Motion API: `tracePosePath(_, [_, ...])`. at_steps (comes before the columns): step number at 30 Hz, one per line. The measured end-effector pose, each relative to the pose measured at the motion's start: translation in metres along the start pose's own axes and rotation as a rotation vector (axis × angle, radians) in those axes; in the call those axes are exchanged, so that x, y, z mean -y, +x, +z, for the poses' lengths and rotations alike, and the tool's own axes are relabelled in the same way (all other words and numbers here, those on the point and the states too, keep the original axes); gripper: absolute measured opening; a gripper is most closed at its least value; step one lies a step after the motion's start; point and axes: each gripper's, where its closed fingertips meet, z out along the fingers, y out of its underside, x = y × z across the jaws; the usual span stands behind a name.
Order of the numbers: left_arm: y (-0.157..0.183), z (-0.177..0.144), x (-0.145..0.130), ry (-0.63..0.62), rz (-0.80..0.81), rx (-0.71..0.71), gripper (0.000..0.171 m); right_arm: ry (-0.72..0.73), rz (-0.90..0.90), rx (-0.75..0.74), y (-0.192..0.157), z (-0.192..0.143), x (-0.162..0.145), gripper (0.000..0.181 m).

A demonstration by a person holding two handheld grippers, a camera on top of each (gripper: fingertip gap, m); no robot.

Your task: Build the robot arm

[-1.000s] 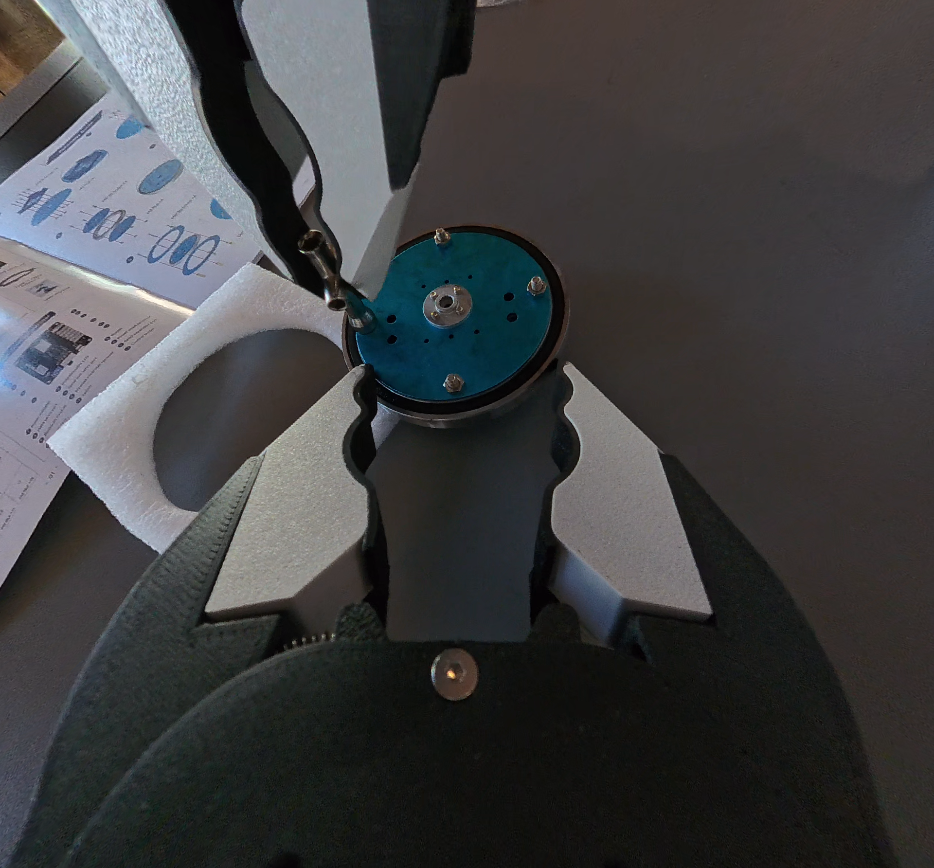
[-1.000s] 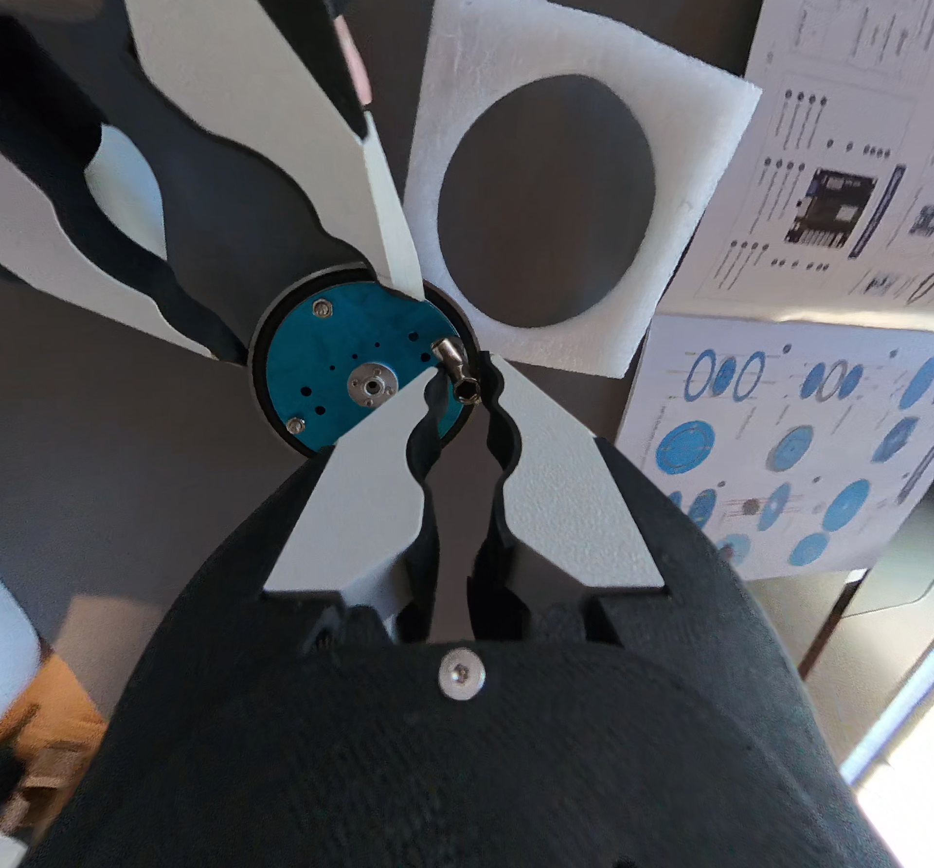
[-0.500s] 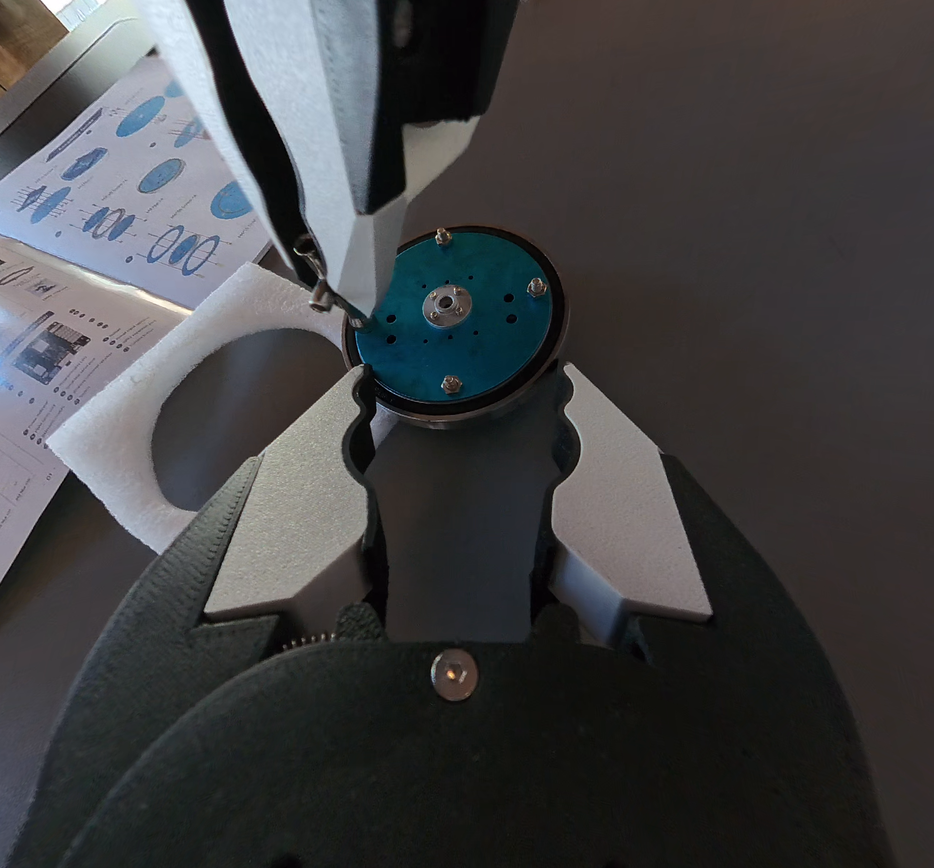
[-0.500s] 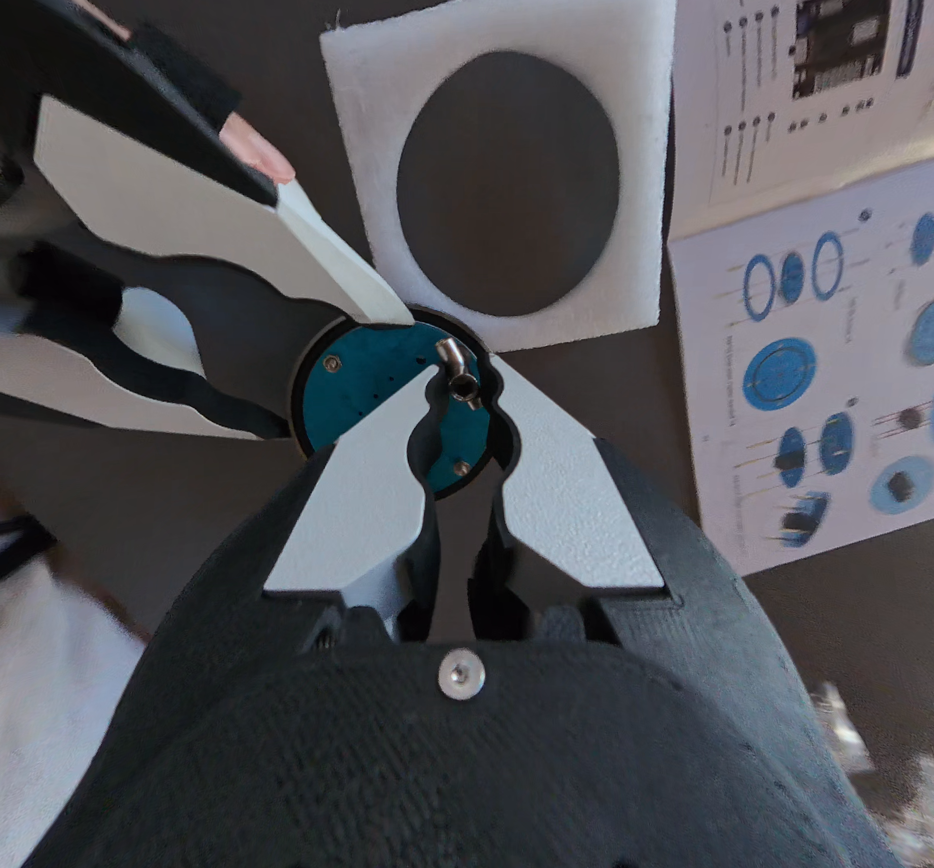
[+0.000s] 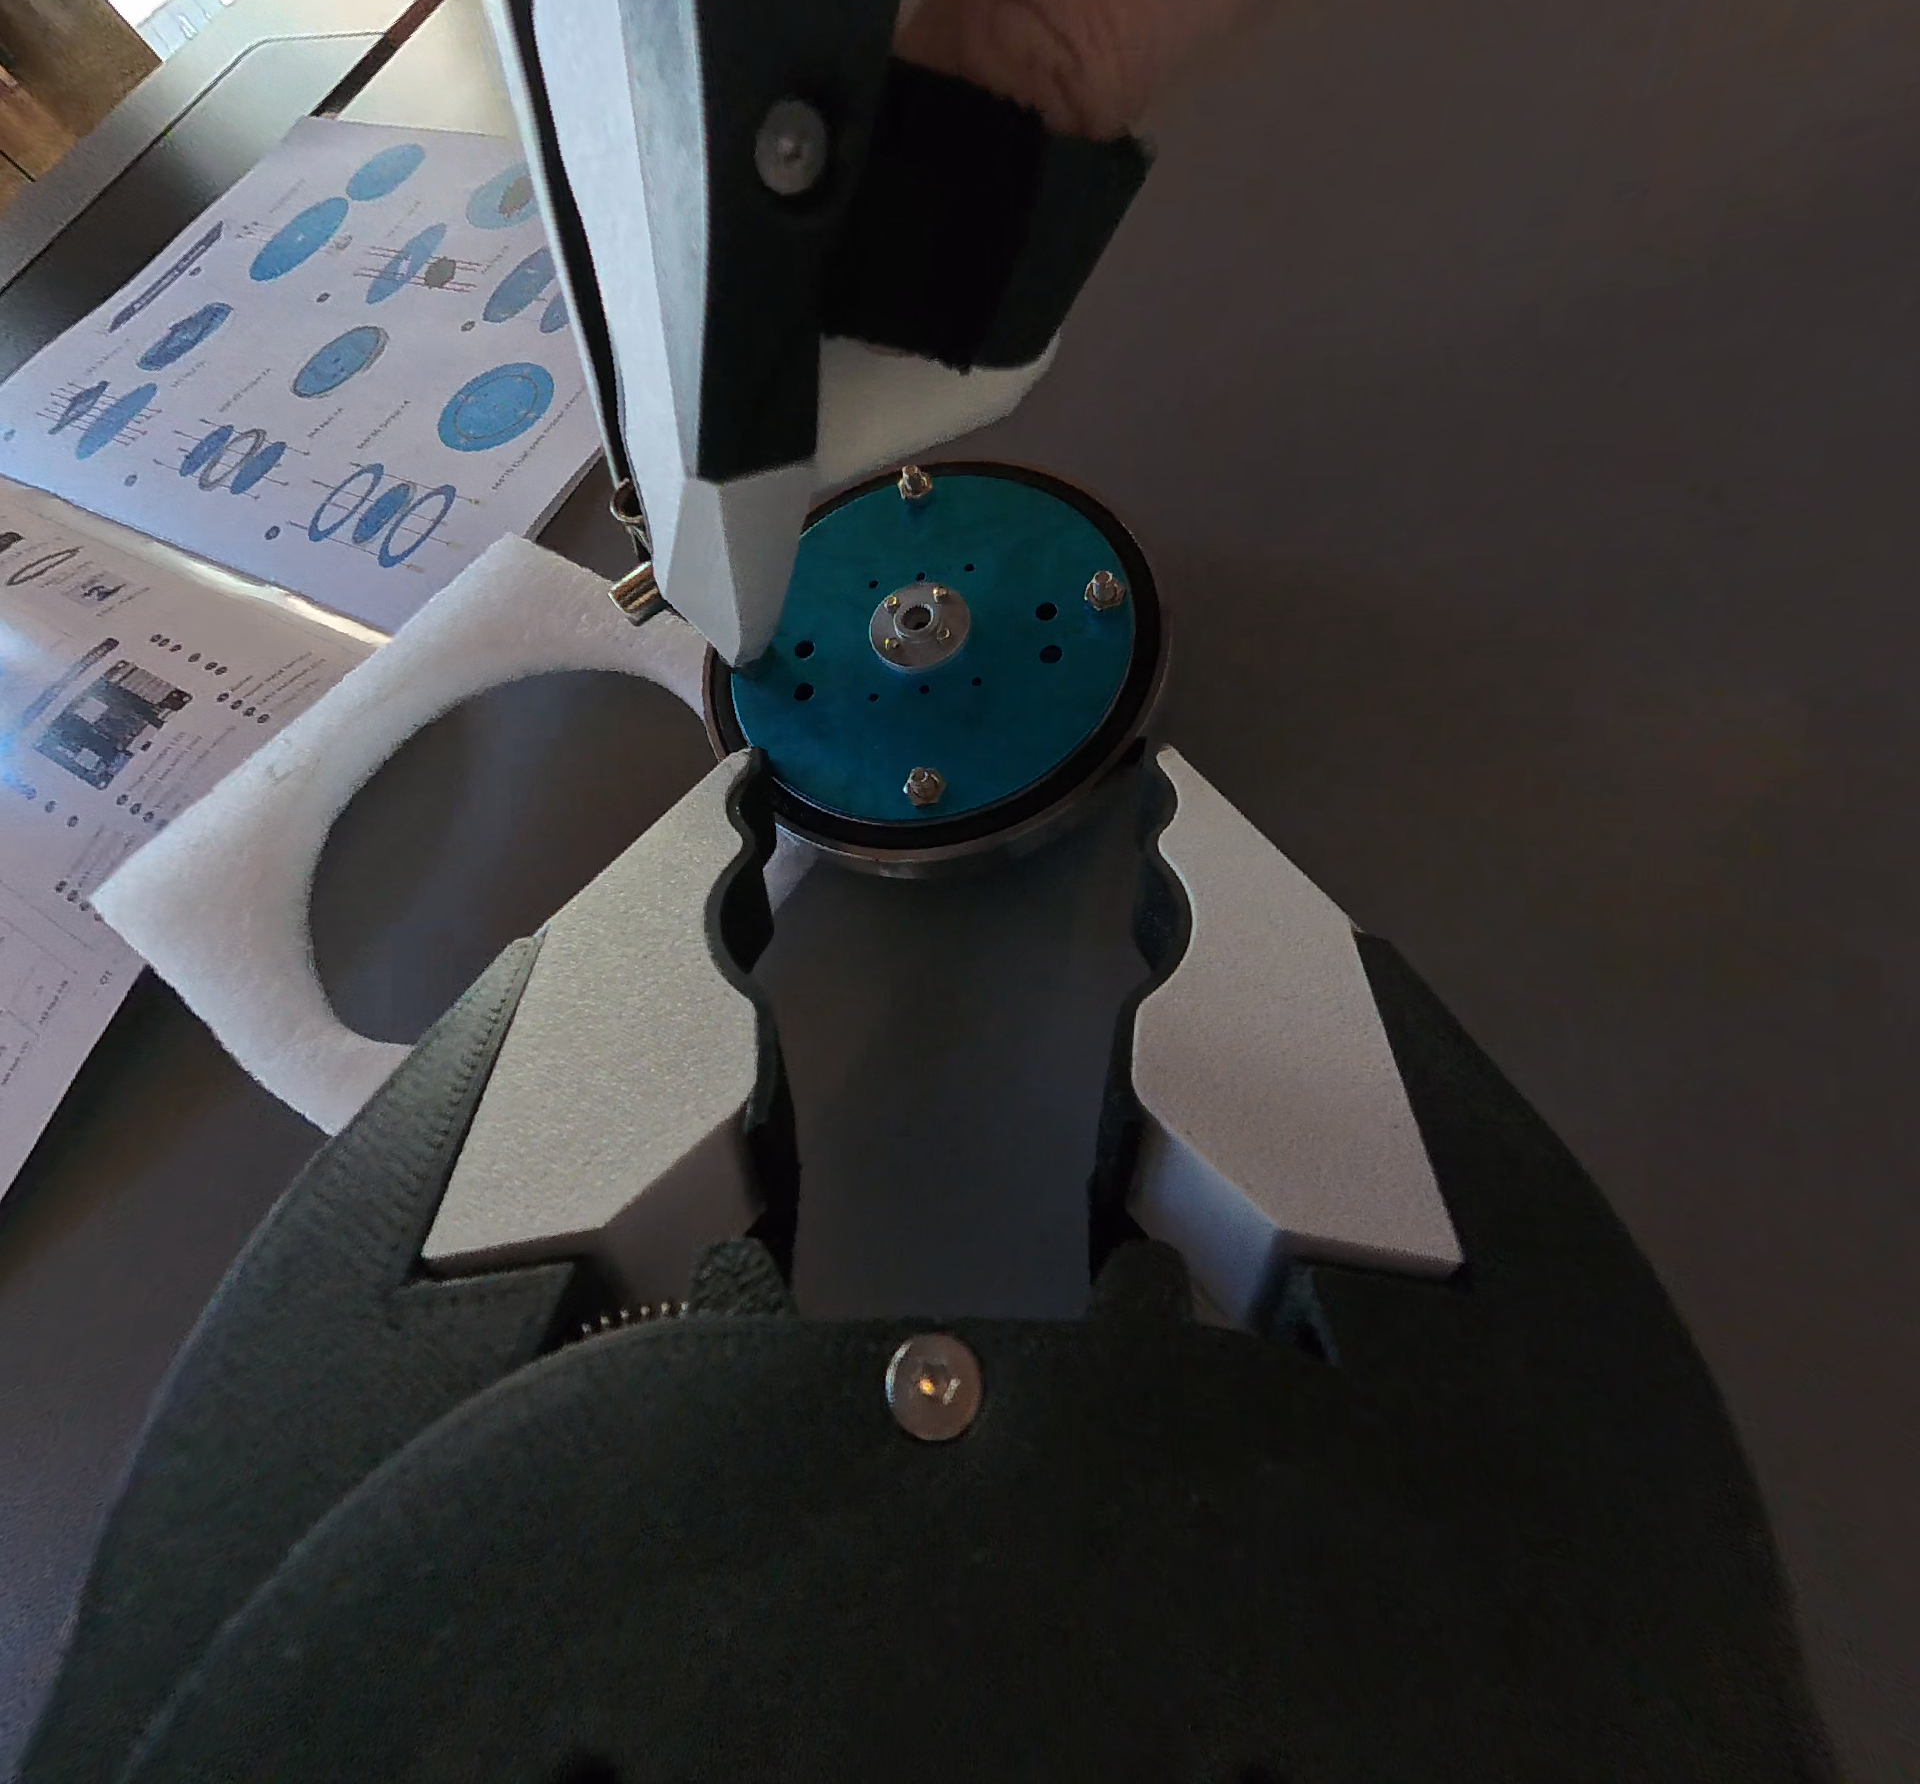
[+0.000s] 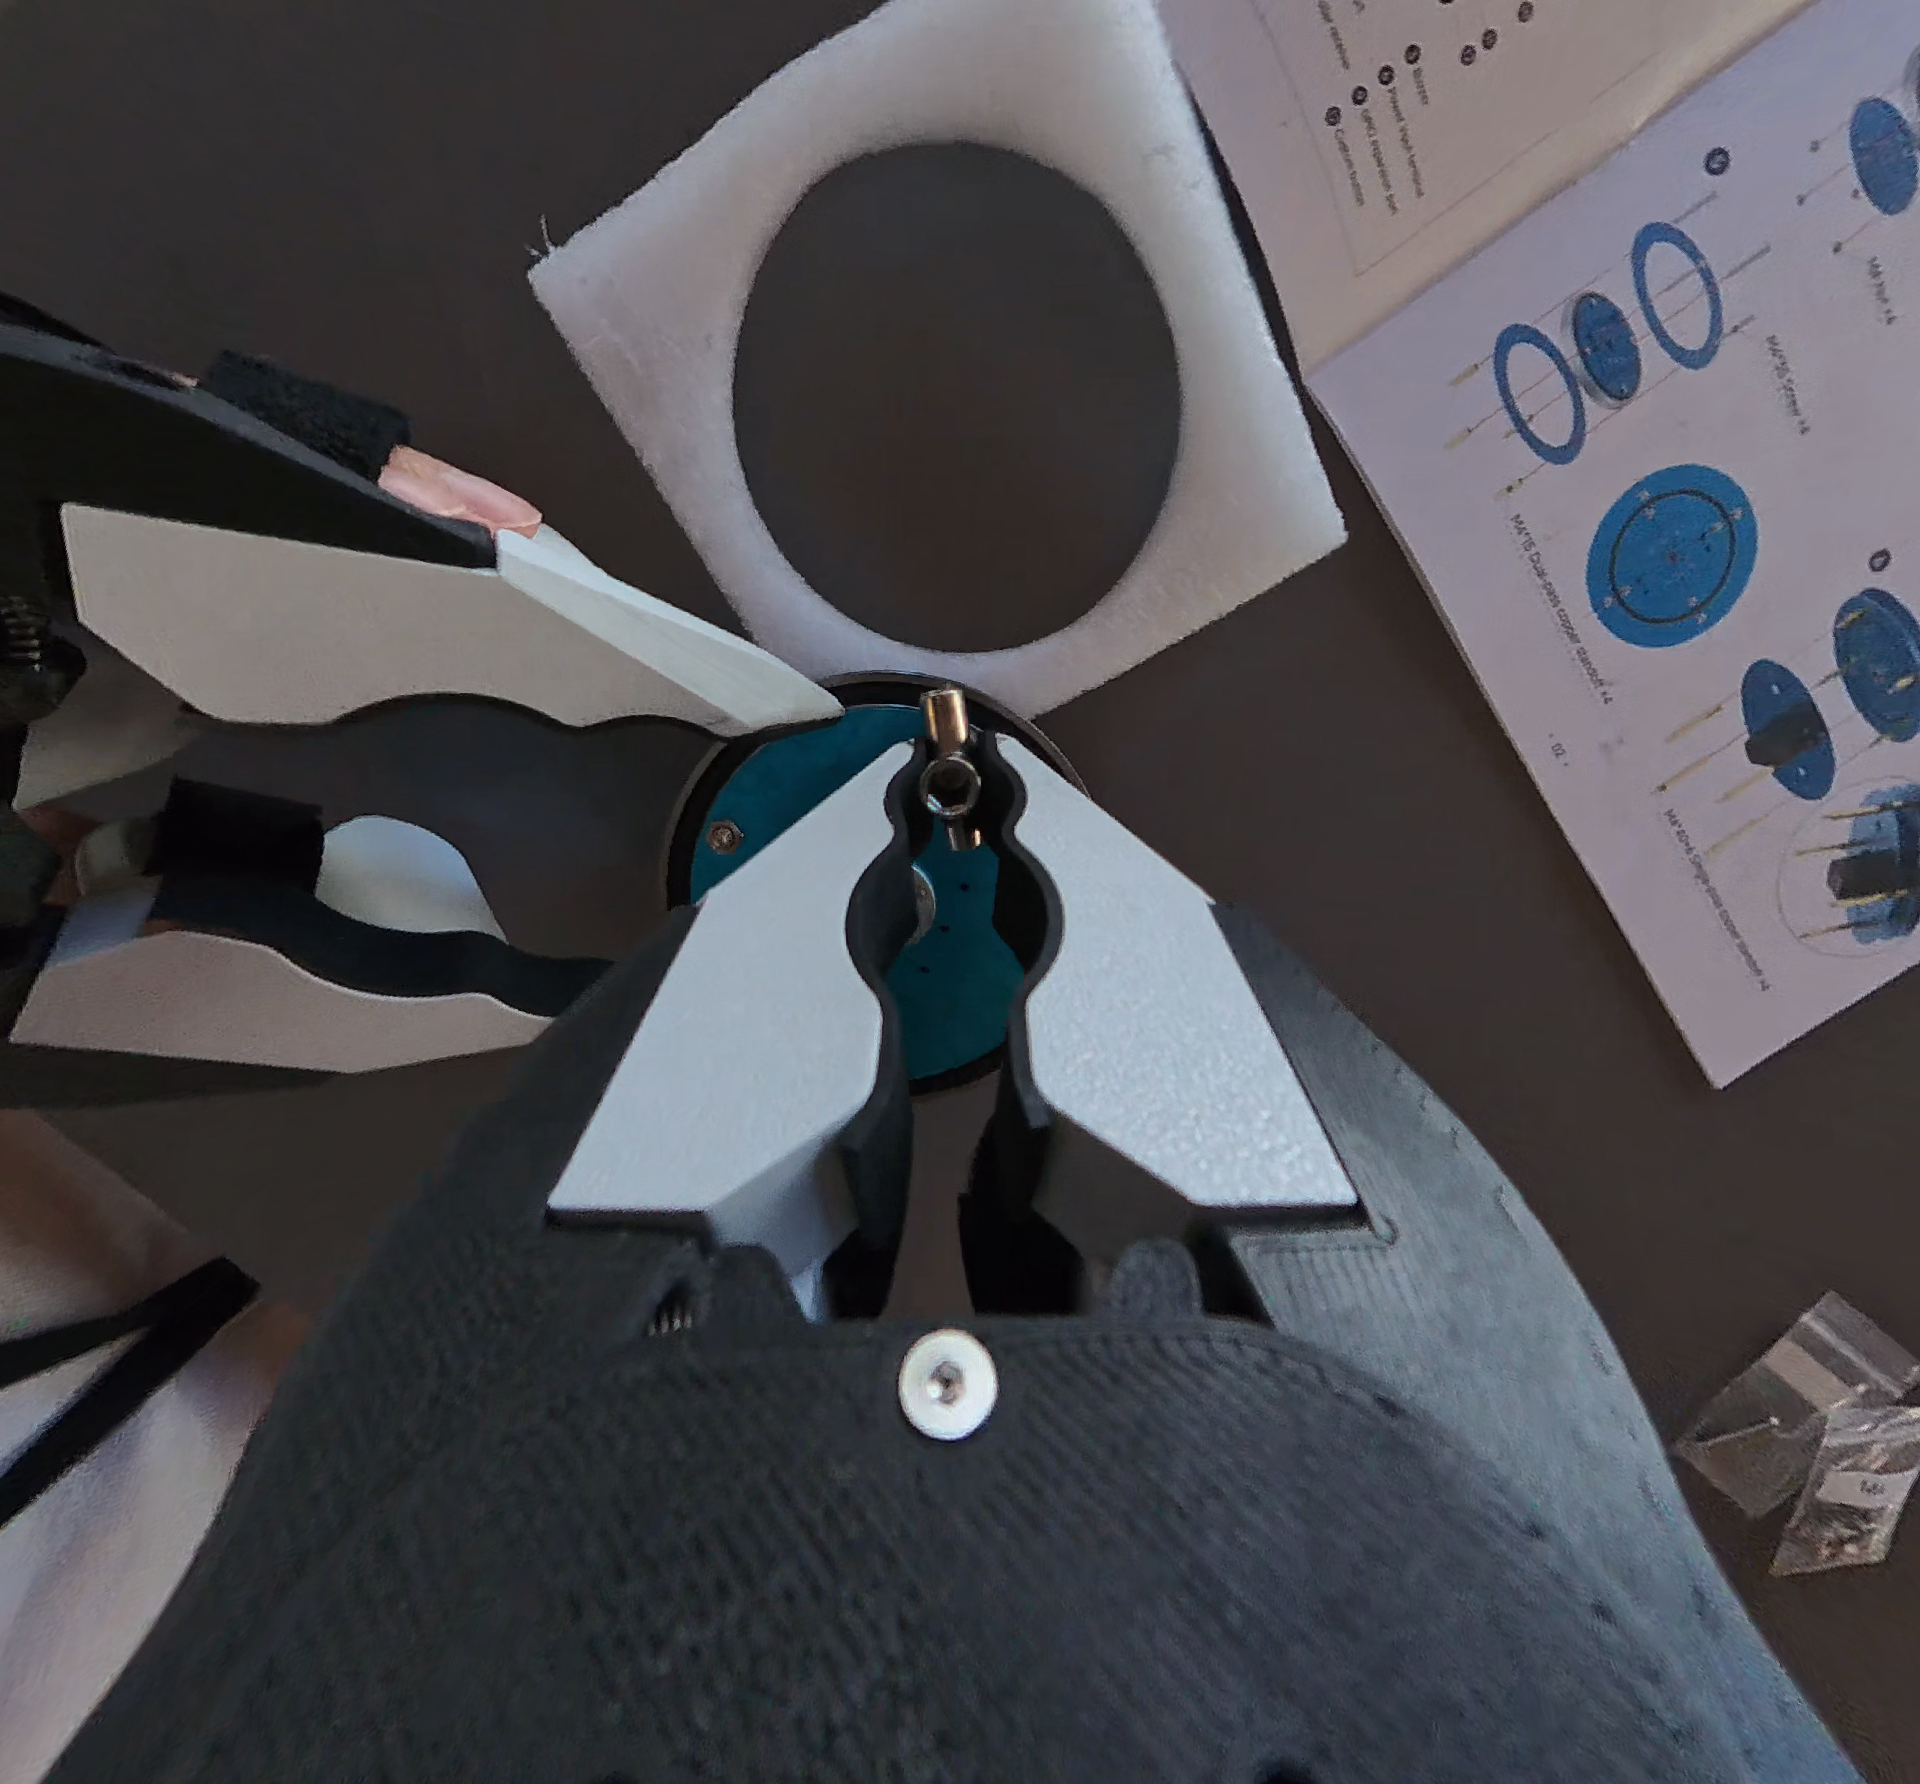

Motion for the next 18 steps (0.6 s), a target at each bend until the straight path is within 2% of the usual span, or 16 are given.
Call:
tracePosePath(9, [0.001,0.0,0.0,-0.001,0.0,0.013,0.069,0.085,0.213,-0.034,0.002,-0.001,-0.001,0.009])
tracePosePath(14, [0.001,-0.001,0.0,0.001,0.005,0.016,0.068,0.091,0.155,-0.087,0.002,-0.001,0.0,0.008])
tracePosePath(18, [0.001,-0.001,0.0,0.002,0.005,0.018,0.067,0.149,0.13,-0.026,-0.003,-0.012,0.009,0.008])
